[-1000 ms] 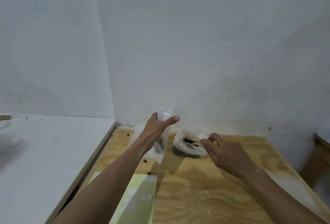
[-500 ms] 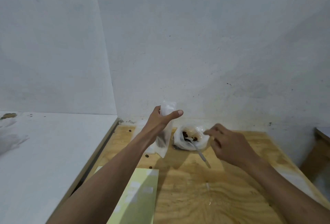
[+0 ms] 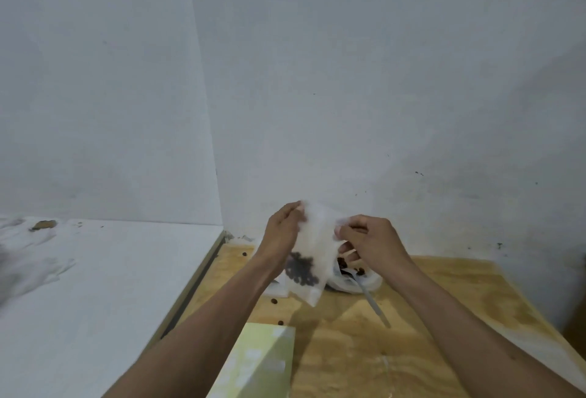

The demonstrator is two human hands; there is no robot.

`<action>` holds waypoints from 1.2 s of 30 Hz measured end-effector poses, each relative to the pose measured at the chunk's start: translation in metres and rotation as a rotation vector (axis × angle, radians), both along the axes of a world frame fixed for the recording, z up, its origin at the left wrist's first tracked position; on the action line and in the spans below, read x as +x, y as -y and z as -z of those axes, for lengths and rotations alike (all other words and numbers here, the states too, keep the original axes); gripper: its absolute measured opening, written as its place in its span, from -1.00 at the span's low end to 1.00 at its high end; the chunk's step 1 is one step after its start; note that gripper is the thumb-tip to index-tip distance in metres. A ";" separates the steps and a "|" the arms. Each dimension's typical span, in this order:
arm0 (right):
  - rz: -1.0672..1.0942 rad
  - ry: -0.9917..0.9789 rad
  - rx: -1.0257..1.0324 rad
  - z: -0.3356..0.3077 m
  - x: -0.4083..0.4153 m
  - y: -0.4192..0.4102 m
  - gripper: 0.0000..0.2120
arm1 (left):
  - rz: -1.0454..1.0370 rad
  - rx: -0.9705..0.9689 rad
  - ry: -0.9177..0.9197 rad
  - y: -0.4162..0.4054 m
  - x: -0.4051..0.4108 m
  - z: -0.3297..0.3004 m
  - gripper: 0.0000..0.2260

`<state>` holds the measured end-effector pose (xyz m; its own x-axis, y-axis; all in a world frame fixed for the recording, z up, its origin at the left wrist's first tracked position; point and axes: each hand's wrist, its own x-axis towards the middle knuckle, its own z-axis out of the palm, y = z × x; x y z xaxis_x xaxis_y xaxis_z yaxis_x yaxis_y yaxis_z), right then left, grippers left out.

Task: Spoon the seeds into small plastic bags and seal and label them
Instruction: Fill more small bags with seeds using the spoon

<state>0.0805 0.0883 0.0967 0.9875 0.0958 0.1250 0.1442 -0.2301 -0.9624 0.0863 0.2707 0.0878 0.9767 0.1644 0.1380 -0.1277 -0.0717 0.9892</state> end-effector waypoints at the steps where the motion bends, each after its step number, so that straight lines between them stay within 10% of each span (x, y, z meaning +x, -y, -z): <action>1: 0.009 -0.010 -0.006 -0.001 0.003 0.000 -0.90 | -0.011 0.000 0.021 -0.005 -0.001 0.000 -0.79; 9: -0.052 0.125 -0.223 -0.012 0.020 -0.001 -0.62 | -0.010 0.034 0.089 -0.027 -0.002 -0.006 -0.87; 18: -0.132 0.131 -0.256 -0.014 0.028 -0.012 -0.91 | 0.070 0.092 0.129 -0.016 -0.005 0.001 -0.88; 36: -0.127 0.006 -0.108 0.004 0.031 -0.013 -0.84 | -0.206 -0.010 0.040 -0.034 0.004 0.007 -0.89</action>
<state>0.1112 0.1015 0.0926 0.9658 0.2334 0.1127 0.1842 -0.3122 -0.9320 0.0905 0.3043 0.0813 0.9162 0.3614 0.1732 -0.1504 -0.0906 0.9845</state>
